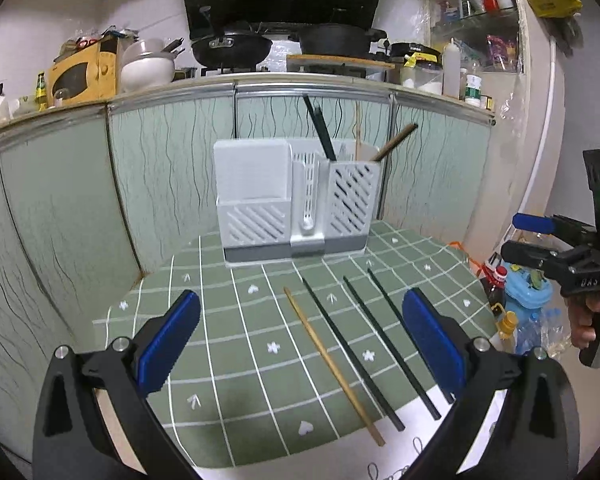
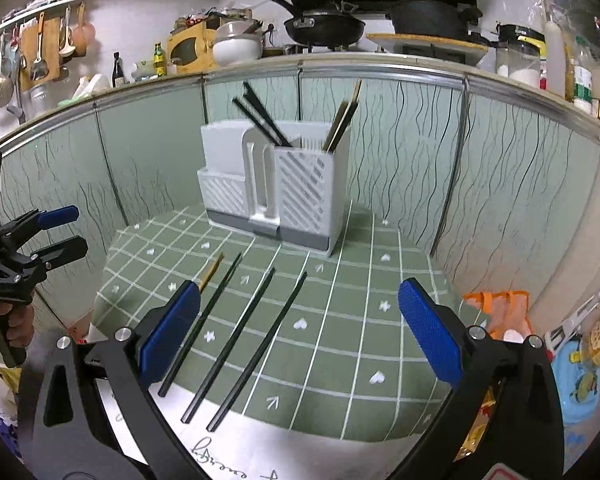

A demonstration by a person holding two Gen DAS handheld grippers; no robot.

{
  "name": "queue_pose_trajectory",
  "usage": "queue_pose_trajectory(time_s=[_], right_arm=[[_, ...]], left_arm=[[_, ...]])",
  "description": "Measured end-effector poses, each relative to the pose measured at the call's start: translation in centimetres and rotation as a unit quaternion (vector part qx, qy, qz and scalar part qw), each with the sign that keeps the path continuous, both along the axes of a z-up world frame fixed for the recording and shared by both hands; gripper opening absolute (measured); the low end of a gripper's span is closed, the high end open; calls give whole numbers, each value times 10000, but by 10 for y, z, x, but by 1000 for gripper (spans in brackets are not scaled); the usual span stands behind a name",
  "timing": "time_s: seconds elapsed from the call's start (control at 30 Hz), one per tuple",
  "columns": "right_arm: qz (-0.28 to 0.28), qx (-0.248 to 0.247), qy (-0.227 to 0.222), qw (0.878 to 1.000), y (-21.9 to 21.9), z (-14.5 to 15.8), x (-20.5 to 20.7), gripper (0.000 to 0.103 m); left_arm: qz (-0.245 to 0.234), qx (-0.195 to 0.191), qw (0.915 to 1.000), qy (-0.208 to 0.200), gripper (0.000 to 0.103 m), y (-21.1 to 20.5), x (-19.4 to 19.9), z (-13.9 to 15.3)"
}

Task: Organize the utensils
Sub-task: 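Move both open tools back over the remaining chopsticks on the cloth, then close the left tool on the wooden chopstick while the right tool grasps a black chopstick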

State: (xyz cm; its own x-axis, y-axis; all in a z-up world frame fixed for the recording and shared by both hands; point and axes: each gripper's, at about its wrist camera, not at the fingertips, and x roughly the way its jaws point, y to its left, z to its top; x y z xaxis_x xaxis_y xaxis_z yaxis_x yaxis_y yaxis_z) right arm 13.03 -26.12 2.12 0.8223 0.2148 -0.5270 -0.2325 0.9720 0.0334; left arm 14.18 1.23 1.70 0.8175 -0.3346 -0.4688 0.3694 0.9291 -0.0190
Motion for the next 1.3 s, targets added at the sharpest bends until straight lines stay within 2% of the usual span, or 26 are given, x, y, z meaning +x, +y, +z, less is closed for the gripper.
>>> queue_pose_trajectory(time_s=[0.13, 0.23, 0.33, 0.53, 0.83, 1.03, 1.1, 1.23, 1.3], right_arm=[[-65, 41, 103, 9999, 3, -20, -4, 95], [-25, 85, 148, 9999, 7, -34, -9, 95], [57, 157, 245, 9996, 12, -46, -10, 93], [-56, -71, 364, 9993, 22, -69, -14, 88], [-83, -295, 783, 9965, 38, -99, -5, 69], [-91, -291, 1015, 9944, 48, -116, 0, 56], [-139, -286, 1066, 9938, 50, -120, 2, 54], [-183, -189, 1153, 9930, 52, -129, 6, 43], [-215, -247, 1118, 9932, 53, -132, 4, 35]], left_arm=[[14, 168, 9998, 63, 99, -7, -6, -23], [62, 408, 9991, -51, 99, -13, -13, -38], [71, 470, 9989, -54, 99, -18, -17, -50], [229, 593, 9979, 86, 99, -26, -21, -76], [567, 756, 9938, 578, 99, -36, -16, -109], [624, 843, 9911, 819, 82, -48, -7, -119], [618, 868, 9901, 913, 71, -51, -3, -122], [603, 893, 9895, 969, 58, -55, 2, -128], [538, 867, 9901, 965, 42, -58, 1, -128]])
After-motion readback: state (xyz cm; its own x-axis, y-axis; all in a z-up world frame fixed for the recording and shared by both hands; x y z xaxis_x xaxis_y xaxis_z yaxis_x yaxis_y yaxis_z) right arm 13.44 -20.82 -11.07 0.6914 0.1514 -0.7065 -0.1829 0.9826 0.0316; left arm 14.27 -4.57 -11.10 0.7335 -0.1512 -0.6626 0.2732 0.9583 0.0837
